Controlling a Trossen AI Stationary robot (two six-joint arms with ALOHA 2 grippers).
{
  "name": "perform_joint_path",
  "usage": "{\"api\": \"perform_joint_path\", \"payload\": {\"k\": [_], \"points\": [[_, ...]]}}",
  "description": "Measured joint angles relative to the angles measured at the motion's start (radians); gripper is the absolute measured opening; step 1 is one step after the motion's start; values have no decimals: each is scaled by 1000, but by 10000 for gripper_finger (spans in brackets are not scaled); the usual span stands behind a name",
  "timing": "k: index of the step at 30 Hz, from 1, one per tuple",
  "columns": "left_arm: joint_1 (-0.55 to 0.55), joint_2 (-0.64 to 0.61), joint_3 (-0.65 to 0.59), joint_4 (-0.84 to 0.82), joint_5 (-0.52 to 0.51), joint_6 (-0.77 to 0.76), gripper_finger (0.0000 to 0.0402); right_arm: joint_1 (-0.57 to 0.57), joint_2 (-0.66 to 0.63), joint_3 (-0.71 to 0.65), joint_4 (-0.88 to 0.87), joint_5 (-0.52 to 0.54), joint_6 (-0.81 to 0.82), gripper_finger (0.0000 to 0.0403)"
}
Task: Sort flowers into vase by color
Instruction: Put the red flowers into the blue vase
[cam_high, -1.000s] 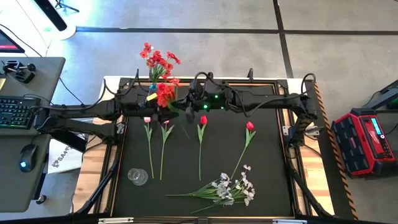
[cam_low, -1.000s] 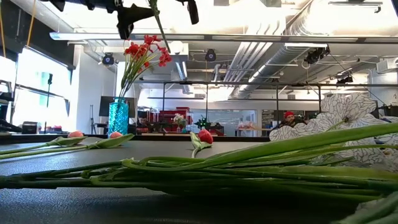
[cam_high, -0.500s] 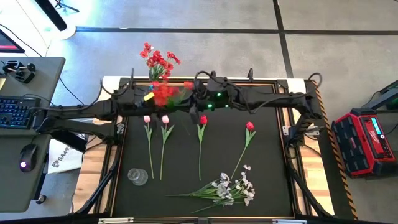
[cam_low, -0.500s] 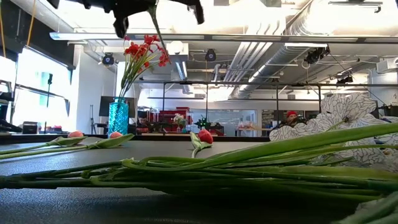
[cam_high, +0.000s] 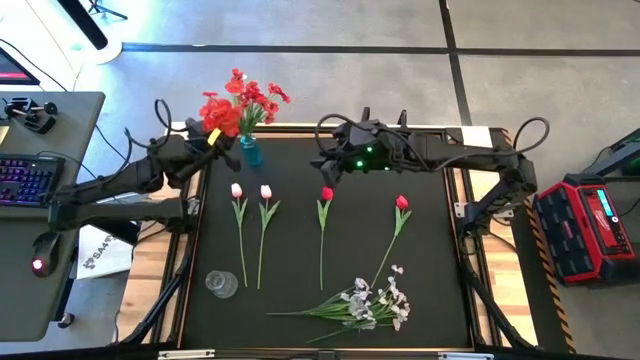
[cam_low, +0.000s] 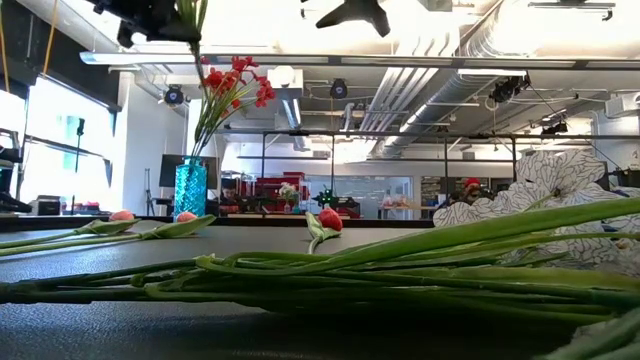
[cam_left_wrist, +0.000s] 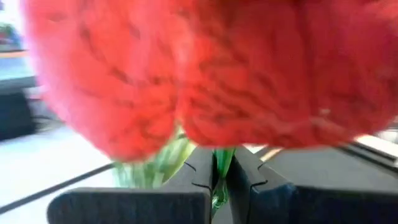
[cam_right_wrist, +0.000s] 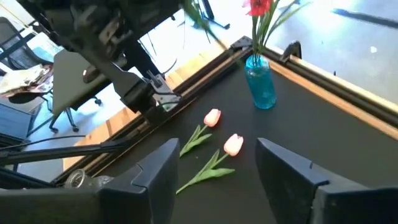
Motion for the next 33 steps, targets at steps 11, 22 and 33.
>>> {"api": "perform_joint_path", "payload": {"k": [11,22,33], "points": [[162,27,0,-83,22,29,5,12,12,0,-56,-2,25,189],[253,116,0,-70,75,44,5,12,12,0,-60,-11,0,189],[295,245,0,-72,119,-20,21,12,12,0,-96,-11,-1,189]]}}
